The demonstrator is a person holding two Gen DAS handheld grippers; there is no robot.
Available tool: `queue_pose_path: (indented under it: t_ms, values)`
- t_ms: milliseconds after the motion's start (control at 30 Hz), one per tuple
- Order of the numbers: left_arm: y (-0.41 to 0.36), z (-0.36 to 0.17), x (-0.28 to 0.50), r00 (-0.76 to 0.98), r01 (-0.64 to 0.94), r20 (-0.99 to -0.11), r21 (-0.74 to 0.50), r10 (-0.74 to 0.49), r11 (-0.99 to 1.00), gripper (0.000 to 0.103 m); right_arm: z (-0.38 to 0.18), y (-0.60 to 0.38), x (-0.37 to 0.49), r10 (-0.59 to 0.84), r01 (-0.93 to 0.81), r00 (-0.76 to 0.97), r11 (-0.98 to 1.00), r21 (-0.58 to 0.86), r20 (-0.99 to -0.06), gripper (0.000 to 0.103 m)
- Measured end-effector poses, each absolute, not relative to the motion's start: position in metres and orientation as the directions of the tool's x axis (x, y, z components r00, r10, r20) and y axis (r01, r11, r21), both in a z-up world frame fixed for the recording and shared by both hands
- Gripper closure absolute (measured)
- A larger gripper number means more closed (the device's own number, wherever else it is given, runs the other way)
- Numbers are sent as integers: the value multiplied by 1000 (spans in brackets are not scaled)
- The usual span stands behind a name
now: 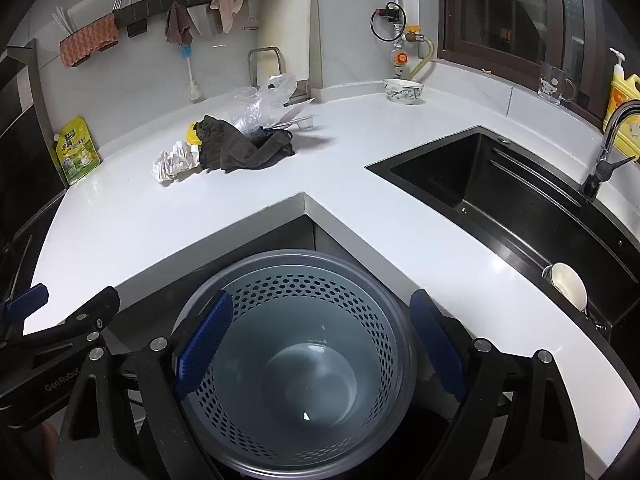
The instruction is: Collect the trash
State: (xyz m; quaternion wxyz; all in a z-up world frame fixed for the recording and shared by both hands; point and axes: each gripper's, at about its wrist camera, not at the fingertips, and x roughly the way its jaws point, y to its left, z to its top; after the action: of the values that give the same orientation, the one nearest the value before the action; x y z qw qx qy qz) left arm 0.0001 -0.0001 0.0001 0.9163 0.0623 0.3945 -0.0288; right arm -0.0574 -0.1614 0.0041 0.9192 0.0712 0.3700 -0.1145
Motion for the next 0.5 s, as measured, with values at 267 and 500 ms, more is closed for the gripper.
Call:
queue_pose_path:
  t_ms: [267, 500]
  values:
    - [-2, 0, 1, 686, 107, -728, 90, -8, 990, 6, 3, -161, -58, -158, 266, 699, 963, 48, -697, 17]
    - [1, 5, -3, 687, 103, -727, 87, -7, 991, 6, 2, -160, -57, -161, 262, 699, 964, 41, -697, 17]
